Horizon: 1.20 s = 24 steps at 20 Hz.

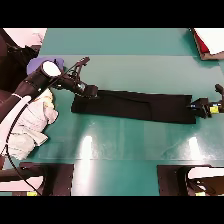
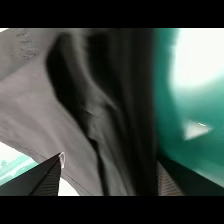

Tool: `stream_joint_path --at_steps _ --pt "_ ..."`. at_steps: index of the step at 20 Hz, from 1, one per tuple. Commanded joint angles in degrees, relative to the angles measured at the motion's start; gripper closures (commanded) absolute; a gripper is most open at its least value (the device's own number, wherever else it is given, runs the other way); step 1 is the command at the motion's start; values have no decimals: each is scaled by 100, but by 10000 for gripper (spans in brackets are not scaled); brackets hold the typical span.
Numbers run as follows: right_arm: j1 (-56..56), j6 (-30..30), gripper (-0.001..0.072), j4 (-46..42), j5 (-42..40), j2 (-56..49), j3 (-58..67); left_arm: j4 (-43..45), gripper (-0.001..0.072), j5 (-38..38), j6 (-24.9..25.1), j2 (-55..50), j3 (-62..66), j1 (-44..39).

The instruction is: Fold the shirts.

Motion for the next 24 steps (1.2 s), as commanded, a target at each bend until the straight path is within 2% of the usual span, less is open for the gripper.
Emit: stream_joint_path --at_steps 1,3,4,6,7,10,13,19,24 --pt "389 -179 105 114 -46 -140 -24 4 682 238 -151 -22 7 -278" --pt "682 -179 218 109 -46 -140 -22 2 683 330 -153 -48 7 -420" --pt "807 -179 325 109 -28 -140 -24 2 683 387 -216 -92 9 -490" --pt "940 -179 607 90 -11 -87 -24 0 683 520 -407 -236 9 -625" --pt "966 -179 687 92 -13 0 -24 -11 683 562 -407 -319 11 -673" --pt "1021 33 695 138 20 557 -22 -57 683 579 -402 -787 361 -772" --pt "1305 413 696 140 166 1276 76 -107 683 442 -402 -1532 1255 -898" --pt "2618 1628 697 136 424 1998 1716 -118 683 -7 -435 -3049 2946 -1351" --pt "3530 2144 697 94 466 1956 2872 -120 683 334 -643 -3320 3097 -1405"
